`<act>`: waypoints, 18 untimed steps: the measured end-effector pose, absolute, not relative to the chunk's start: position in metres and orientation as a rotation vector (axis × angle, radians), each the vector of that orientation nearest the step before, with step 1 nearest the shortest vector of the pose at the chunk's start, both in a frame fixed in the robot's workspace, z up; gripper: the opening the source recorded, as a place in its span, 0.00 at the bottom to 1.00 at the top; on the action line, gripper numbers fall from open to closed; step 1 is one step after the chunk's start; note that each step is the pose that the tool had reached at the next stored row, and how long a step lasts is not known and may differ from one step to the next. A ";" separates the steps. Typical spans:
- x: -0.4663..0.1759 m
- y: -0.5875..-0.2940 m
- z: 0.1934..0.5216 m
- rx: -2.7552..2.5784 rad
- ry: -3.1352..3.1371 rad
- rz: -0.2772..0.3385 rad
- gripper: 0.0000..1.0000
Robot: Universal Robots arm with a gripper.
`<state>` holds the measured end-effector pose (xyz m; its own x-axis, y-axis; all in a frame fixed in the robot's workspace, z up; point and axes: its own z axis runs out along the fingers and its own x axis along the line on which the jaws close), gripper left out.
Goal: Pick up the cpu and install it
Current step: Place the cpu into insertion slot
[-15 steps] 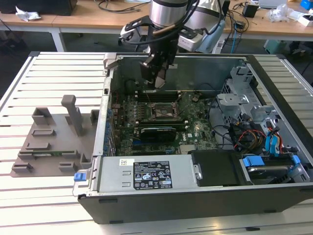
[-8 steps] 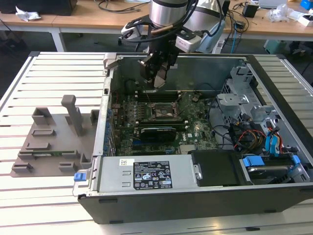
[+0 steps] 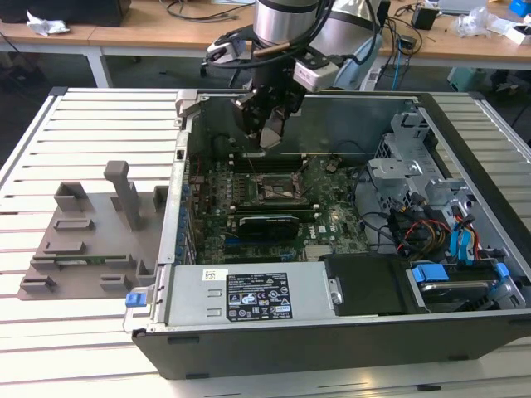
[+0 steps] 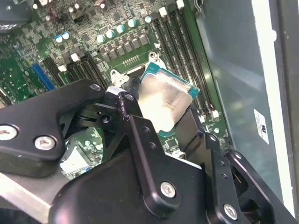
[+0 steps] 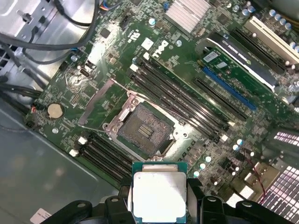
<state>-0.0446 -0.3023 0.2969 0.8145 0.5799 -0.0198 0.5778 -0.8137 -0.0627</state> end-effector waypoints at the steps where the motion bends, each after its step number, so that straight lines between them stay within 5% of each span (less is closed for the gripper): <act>1: -0.045 -0.302 0.297 -2.947 -0.921 0.058 0.55; 18: -0.045 -0.302 0.297 -3.030 -0.570 0.048 0.55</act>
<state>-0.0446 -0.3023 0.2969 0.9312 0.3640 -0.0198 0.3622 -0.9300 -0.0627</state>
